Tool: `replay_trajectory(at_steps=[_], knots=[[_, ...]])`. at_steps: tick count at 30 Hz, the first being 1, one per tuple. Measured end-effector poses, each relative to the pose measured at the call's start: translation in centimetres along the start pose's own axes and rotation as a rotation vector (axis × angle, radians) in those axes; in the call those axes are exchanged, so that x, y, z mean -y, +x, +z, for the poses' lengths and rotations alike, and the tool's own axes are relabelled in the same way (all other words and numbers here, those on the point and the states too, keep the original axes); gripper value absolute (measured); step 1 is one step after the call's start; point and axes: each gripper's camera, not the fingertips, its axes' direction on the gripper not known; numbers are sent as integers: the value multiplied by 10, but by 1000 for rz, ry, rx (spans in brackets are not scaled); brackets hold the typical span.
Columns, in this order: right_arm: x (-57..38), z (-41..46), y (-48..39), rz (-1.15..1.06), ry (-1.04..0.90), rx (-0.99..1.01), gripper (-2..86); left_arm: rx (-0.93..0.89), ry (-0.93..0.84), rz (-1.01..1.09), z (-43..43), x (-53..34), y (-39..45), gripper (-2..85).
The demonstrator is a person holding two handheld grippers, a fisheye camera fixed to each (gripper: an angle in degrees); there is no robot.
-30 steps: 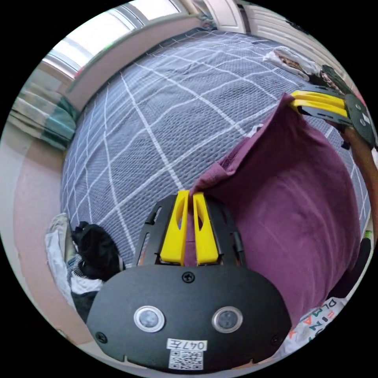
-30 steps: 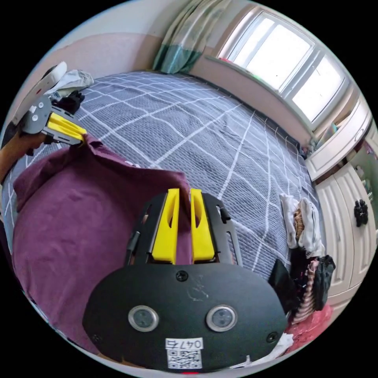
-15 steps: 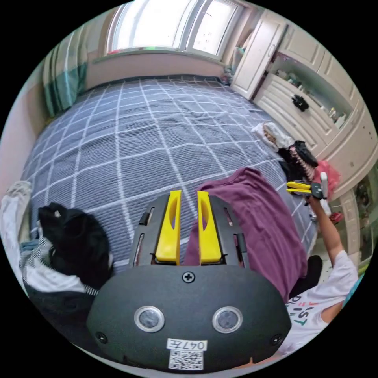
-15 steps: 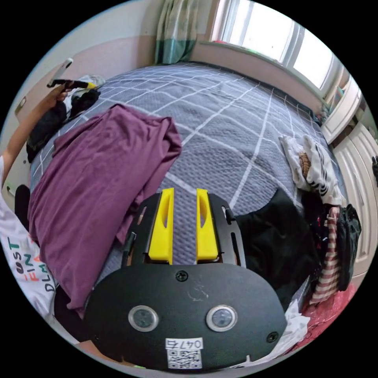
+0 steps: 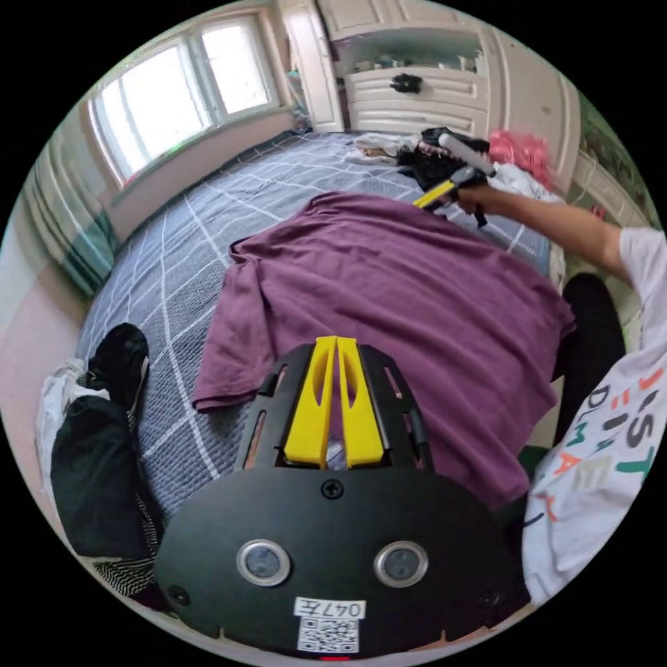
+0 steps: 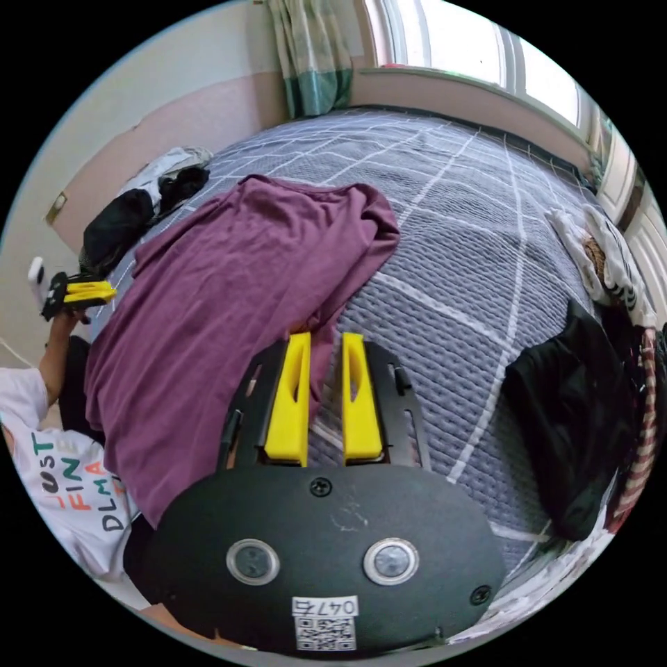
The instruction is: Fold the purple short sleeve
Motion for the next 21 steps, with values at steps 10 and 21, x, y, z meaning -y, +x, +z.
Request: replay_trajectory(at_steps=[10,21], knots=[[-10,0,15,-74,-78,46,24,-200,-140,-54,57,30,-9,-9],[-9,-38,23,-167,-112,-261,-2,-149,-20,-23,29,96,-2,-9]])
